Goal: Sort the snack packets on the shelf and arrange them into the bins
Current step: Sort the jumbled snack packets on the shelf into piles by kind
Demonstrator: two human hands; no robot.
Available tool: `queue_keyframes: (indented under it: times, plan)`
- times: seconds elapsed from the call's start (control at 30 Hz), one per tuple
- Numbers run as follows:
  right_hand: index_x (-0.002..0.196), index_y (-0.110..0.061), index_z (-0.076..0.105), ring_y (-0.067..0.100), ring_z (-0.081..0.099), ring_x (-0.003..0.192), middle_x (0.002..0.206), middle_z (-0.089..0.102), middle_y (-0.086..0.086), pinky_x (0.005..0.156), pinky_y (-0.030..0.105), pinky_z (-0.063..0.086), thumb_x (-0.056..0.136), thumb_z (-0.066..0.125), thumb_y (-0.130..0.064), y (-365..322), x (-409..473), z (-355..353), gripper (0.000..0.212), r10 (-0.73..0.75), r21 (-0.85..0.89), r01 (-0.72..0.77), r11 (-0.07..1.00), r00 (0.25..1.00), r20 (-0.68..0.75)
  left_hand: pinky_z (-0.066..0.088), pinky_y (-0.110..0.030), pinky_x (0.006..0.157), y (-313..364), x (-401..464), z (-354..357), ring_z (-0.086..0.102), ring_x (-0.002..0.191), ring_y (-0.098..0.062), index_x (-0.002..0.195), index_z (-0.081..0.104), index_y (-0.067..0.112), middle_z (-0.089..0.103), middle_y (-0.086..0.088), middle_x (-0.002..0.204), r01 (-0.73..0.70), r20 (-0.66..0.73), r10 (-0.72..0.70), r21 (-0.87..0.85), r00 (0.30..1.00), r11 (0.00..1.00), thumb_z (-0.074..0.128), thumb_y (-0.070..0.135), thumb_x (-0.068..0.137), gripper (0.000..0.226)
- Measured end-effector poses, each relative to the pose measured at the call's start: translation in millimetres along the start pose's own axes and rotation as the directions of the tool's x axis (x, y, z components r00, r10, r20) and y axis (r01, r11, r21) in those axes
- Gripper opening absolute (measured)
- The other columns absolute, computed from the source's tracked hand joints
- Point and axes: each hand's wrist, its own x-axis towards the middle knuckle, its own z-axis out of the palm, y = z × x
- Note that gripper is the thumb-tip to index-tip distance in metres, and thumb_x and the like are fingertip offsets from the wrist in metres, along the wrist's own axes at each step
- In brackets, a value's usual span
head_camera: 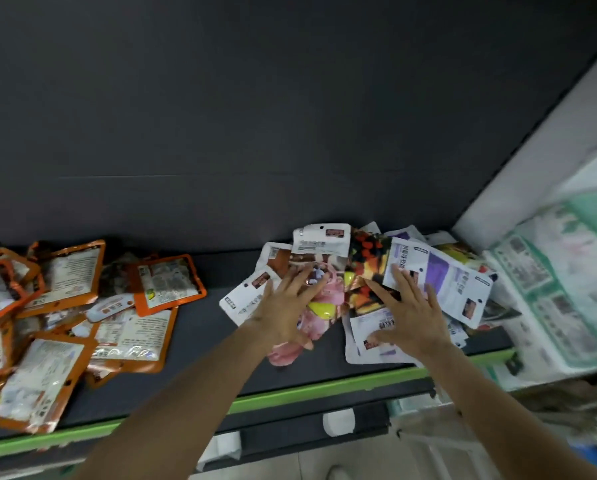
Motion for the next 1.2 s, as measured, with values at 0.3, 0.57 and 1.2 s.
queue_keyframes:
  times: [0.3,0.57,1.2]
  plan:
    - [0.142,-0.056,-0.004,0.02,0.011,0.146,0.159,0.004,0.0,0.116,0.047,0.014,0.078,0.061,-0.06,80.1,39.4,-9.5,0.09,-0.22,0.082,0.225,0.971,0.973,-0.065,0.032,-0.054,0.109,37.3,57.4,-3.9,0.005,0.147,-0.018,0.144,0.005,0.051,0.001,0.012,0.159,0.137,-0.161,-0.2,-0.333,0.966,0.933,0.078,0.022,0.071,0.108]
    - [0.108,-0.024,0.054,0.017,0.05,0.119,0.122,0.055,-0.007,0.099,0.036,0.041,0.081,0.069,-0.008,120.4,41.4,-20.3,0.035,-0.176,0.725,0.248,0.642,0.969,-0.176,0.032,-0.044,0.108,87.2,37.1,-6.9,0.035,0.132,-0.026,0.131,0.053,0.027,0.045,-0.002,0.14,0.292,-0.316,-0.457,-0.452,0.831,0.843,0.064,0.025,0.086,0.046]
    - [0.11,-0.012,0.067,0.031,0.061,0.092,0.104,0.066,0.011,0.08,0.037,0.047,0.089,0.06,-0.015,181.4,17.1,-40.7,0.022,0.059,0.317,0.084,0.945,0.907,-0.416,0.054,-0.04,0.073,191.5,137.3,-47.9,0.063,0.091,-0.029,0.122,0.051,0.018,0.061,-0.007,0.108,0.138,-0.409,-0.149,-0.057,0.9,0.989,0.046,0.004,0.092,0.033]
